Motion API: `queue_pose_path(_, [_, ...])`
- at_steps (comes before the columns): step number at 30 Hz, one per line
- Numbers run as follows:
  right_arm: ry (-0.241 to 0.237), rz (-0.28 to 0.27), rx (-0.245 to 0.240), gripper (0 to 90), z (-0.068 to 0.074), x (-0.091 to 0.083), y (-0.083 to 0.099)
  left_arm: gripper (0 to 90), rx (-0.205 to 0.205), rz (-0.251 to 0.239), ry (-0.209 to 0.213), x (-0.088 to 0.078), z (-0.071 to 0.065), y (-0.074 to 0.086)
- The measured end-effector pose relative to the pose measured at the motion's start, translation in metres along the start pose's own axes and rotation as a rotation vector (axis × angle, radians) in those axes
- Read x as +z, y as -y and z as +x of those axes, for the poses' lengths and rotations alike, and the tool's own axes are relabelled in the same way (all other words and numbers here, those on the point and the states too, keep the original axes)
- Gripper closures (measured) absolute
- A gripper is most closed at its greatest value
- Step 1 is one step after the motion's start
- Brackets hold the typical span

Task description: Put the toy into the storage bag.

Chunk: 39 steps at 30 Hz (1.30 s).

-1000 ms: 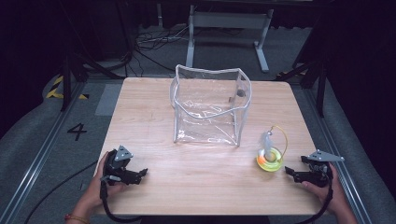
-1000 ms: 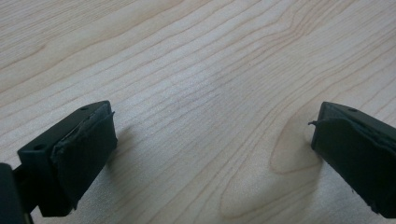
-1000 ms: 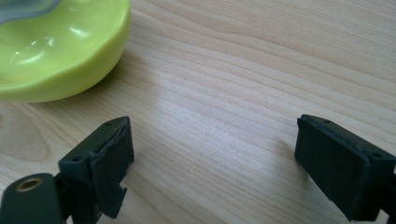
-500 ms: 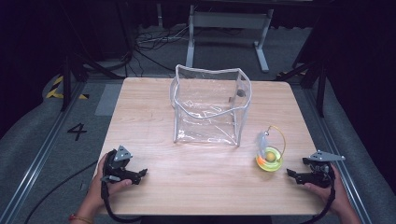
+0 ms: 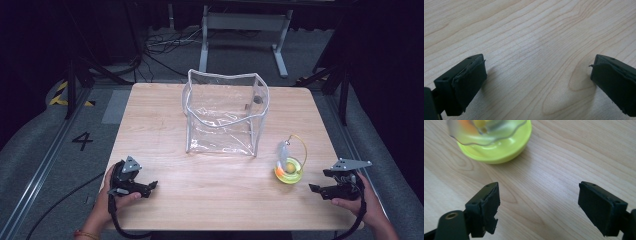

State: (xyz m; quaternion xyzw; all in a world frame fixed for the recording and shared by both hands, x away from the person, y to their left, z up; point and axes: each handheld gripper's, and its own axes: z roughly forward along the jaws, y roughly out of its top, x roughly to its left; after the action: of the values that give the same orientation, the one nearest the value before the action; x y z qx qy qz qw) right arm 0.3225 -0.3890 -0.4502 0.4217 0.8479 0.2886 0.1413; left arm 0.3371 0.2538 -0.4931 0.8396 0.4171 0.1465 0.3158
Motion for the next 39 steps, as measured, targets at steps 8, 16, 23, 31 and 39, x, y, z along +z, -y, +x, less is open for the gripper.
queue_pose_path(8, [0.013, 0.099, -0.091, 21.0, 0.017, -0.022, -0.037, 0.6, 0.000, 0.000, 0.000, 0.000, 0.000, 0.000])
queue_pose_path(16, [0.014, 0.117, -0.153, 22.3, 0.024, -0.027, -0.064, 0.6, 0.000, 0.000, 0.000, 0.000, 0.000, 0.000])
queue_pose_path(23, [0.005, 0.138, -0.169, 23.7, 0.023, -0.038, -0.090, 0.6, 0.004, -0.003, -0.007, 0.000, 0.000, 0.000])
queue_pose_path(31, [0.047, 0.188, -0.234, 31.0, 0.035, -0.050, -0.126, 0.6, 0.004, -0.003, -0.007, 0.000, 0.000, 0.000])
queue_pose_path(39, [0.044, 0.274, -0.259, 32.9, 0.042, -0.051, -0.129, 0.5, -0.001, -0.002, -0.005, 0.000, 0.000, 0.000])
